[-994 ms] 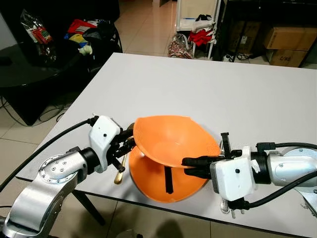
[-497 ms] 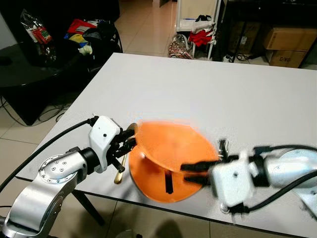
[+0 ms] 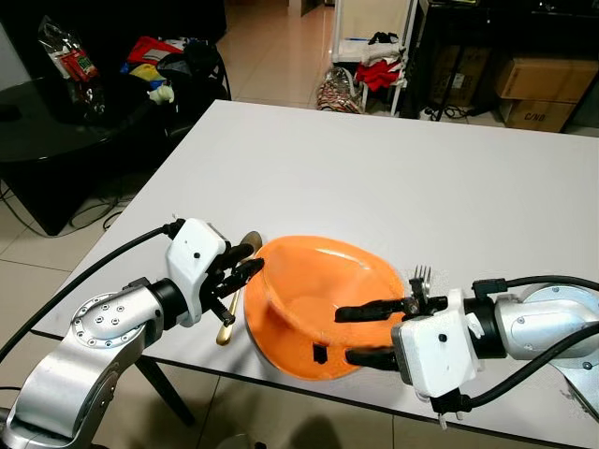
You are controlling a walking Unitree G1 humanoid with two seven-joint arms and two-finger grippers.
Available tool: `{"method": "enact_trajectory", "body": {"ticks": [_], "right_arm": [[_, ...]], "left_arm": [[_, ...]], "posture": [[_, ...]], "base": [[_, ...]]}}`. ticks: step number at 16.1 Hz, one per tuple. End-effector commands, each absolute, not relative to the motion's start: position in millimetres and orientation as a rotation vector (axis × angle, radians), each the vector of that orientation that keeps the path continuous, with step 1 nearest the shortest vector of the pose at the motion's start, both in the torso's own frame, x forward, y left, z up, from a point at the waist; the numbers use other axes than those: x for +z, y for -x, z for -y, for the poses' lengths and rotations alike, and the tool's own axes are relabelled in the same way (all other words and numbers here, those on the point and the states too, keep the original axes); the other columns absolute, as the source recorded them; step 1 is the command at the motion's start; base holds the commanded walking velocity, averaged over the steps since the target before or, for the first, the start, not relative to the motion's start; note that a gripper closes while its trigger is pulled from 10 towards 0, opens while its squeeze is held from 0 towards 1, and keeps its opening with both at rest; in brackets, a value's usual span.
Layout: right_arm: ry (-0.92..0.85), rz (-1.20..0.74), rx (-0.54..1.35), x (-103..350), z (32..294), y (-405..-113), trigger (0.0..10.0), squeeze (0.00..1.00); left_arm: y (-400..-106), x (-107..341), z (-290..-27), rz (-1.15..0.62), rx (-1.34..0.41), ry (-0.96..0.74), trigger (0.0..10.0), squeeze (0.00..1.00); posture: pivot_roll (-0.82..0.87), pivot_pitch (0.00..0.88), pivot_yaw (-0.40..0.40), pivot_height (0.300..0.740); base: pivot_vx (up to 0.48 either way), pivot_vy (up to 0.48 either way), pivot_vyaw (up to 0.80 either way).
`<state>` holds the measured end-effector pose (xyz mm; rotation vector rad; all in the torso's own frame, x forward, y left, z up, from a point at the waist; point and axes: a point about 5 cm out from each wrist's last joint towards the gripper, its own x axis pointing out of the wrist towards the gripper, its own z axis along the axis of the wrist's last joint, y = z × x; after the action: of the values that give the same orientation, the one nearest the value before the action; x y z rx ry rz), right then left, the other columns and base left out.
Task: Setting the table
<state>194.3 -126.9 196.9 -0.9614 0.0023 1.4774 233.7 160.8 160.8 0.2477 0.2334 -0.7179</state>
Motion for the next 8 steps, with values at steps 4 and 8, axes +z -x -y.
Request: {"method": "enact_trajectory", "body": {"ticks": [4,8], "right_arm": [[0.979,-0.013,1.443,186.0,132.4,-198.9,10.0,1.0],[0.998,-0.019,1.406,182.9,137.2,-204.6,10.0,1.0]], "left_arm": [[-234.2,164.1,-161.9,-0.219,-0.71,-0.259,10.0,0.0],[-234.8,165.4,-162.7,-0.215,-0.709,-0.261,10.0,0.0]], "posture": [[-0.03,0.0,0.029,0.74],[-0.02,0.0,0.034,0.74]], "base": [[0.0,0.0,0.0],[0.0,0.0,0.0]]}}
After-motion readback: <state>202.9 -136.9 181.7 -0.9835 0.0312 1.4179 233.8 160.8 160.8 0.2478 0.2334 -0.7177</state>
